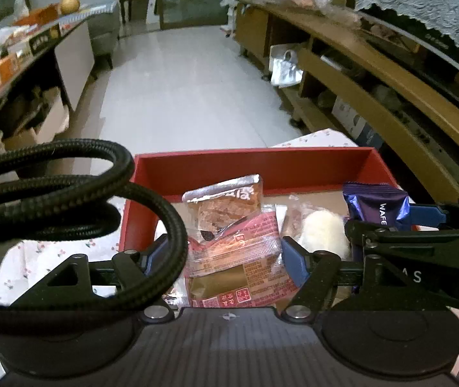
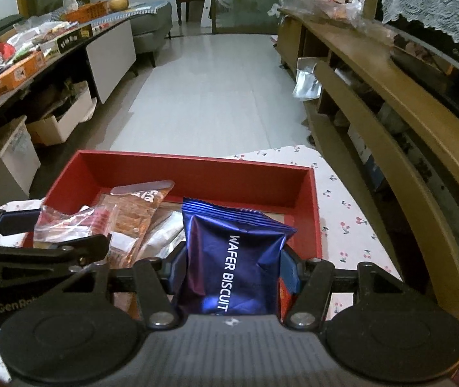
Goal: Organize snacks
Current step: 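Carry the wafer packet with the right tool while the left tool carries the pink packet to the box, then open the right tool over the box while the left tool releases the pink packet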
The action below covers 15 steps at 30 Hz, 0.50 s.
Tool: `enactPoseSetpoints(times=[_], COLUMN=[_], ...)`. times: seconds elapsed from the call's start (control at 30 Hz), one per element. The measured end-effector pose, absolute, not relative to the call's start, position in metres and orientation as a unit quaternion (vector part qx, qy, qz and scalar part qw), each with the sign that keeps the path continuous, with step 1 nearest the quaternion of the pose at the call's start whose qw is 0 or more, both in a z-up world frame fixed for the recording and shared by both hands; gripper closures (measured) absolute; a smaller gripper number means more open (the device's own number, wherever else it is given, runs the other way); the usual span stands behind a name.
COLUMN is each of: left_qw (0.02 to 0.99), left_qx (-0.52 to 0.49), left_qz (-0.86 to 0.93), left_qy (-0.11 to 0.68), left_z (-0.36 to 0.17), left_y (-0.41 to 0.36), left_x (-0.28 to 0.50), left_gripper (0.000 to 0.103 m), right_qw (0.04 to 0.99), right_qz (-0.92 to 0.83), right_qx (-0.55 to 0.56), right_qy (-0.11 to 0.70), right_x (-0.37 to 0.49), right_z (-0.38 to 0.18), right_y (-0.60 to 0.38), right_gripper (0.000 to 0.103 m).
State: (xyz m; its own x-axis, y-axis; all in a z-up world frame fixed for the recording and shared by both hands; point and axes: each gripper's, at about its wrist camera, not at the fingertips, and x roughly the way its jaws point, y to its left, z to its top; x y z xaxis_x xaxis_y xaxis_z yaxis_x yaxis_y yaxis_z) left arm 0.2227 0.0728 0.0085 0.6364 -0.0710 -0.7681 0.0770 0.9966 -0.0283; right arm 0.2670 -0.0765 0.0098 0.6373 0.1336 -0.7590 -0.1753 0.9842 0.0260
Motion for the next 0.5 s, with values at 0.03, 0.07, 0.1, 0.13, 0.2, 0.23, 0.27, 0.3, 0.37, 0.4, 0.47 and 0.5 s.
enactPoseSetpoints(times=[0.03,0.07,0.1,0.13,0.2,0.23,0.27,0.3,0.37,0.4,0.47,0.5], left_qw=[0.903,0.901,0.899,0.898,0.896,0.895,0.894,0.894,0.894,0.894,0.894,0.895], left_qx=[0.002,0.001,0.002,0.002,-0.001,-0.005,-0.008,-0.009,-0.006,-0.006,-0.006,-0.006], left_qz=[-0.040,-0.039,-0.039,-0.037,-0.037,-0.036,-0.035,-0.034,-0.032,-0.033,-0.033,-0.033], left_qy=[0.428,0.433,0.436,0.438,0.443,0.445,0.447,0.448,0.448,0.447,0.446,0.445], left_z=[0.006,0.003,0.002,0.000,-0.002,-0.003,-0.003,-0.003,-0.003,-0.002,-0.001,0.000], left_y=[0.074,0.074,0.074,0.074,0.076,0.078,0.079,0.079,0.079,0.078,0.078,0.078], left_x=[0.226,0.227,0.229,0.230,0.231,0.232,0.233,0.233,0.233,0.232,0.232,0.230], left_gripper=[0.026,0.026,0.026,0.026,0.025,0.024,0.023,0.023,0.020,0.019,0.018,0.018], right_qw=[0.904,0.903,0.901,0.900,0.901,0.902,0.902,0.903,0.904,0.904,0.904,0.905], right_qz=[0.086,0.088,0.090,0.091,0.090,0.091,0.090,0.089,0.087,0.085,0.083,0.082], right_qx=[-0.026,-0.025,-0.024,-0.025,-0.029,-0.031,-0.032,-0.034,-0.039,-0.041,-0.045,-0.045], right_qy=[0.419,0.420,0.424,0.426,0.423,0.422,0.420,0.419,0.418,0.417,0.416,0.415], right_x=[0.270,0.274,0.277,0.279,0.282,0.282,0.283,0.283,0.283,0.283,0.283,0.283], right_z=[0.007,0.004,0.002,0.000,-0.002,-0.002,-0.002,-0.002,-0.003,-0.003,-0.003,-0.003], right_y=[-0.076,-0.075,-0.073,-0.072,-0.072,-0.071,-0.070,-0.070,-0.070,-0.071,-0.071,-0.071], right_gripper=[0.016,0.016,0.016,0.016,0.016,0.015,0.015,0.015,0.014,0.013,0.011,0.009])
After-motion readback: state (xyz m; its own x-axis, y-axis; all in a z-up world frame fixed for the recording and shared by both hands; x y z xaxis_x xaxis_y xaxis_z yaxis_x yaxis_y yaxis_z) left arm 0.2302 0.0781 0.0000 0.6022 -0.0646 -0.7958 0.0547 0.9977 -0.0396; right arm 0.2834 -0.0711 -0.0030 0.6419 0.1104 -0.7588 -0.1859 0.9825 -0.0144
